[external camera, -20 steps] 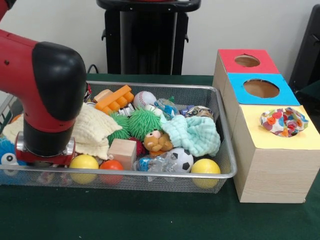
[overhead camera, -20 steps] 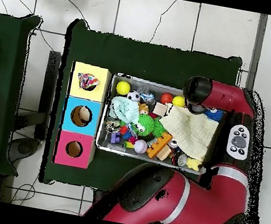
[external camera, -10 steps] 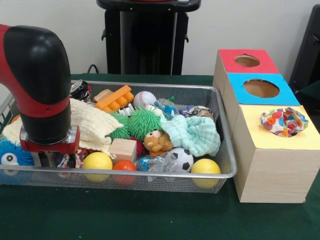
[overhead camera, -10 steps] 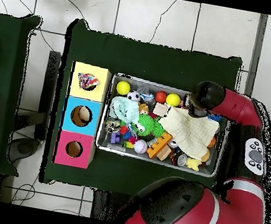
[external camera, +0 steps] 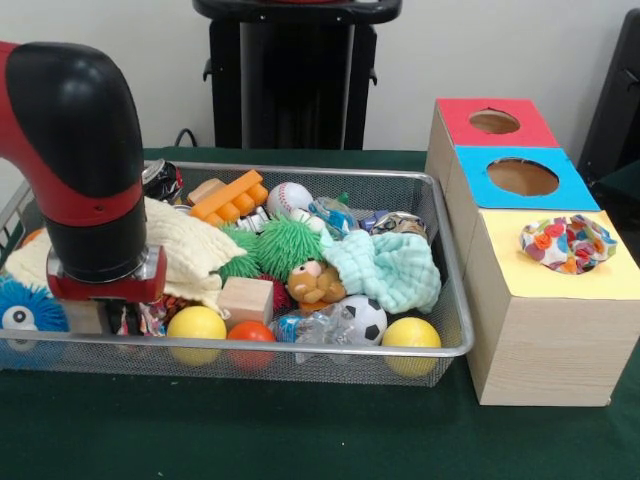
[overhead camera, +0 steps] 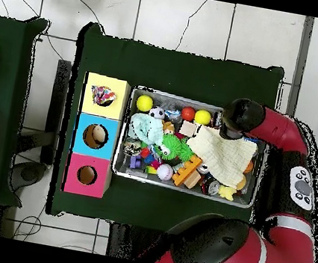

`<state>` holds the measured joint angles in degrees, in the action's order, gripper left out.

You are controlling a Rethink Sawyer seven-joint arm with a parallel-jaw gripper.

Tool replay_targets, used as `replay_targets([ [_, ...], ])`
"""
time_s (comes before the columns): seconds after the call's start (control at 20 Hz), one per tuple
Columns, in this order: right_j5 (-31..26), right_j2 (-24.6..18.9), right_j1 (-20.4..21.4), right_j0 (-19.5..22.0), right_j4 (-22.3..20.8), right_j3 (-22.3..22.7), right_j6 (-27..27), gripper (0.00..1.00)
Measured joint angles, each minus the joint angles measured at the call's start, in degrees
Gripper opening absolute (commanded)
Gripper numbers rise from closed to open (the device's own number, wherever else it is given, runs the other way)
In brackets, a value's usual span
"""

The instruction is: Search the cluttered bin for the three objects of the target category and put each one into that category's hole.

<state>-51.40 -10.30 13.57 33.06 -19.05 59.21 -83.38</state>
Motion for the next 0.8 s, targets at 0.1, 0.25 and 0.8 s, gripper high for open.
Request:
replay_targets([
  [0.1,1.6,-0.3,-0.1,0.0,0.0,0.1,0.0,0.00],
  [0.25,4.1,-0.9,-0.2,0.0,-0.1,0.3,0.0,0.00],
  [0.8,4.7,-1.2,0.4,-0.1,-0.4,2.1,0.0,0.00],
])
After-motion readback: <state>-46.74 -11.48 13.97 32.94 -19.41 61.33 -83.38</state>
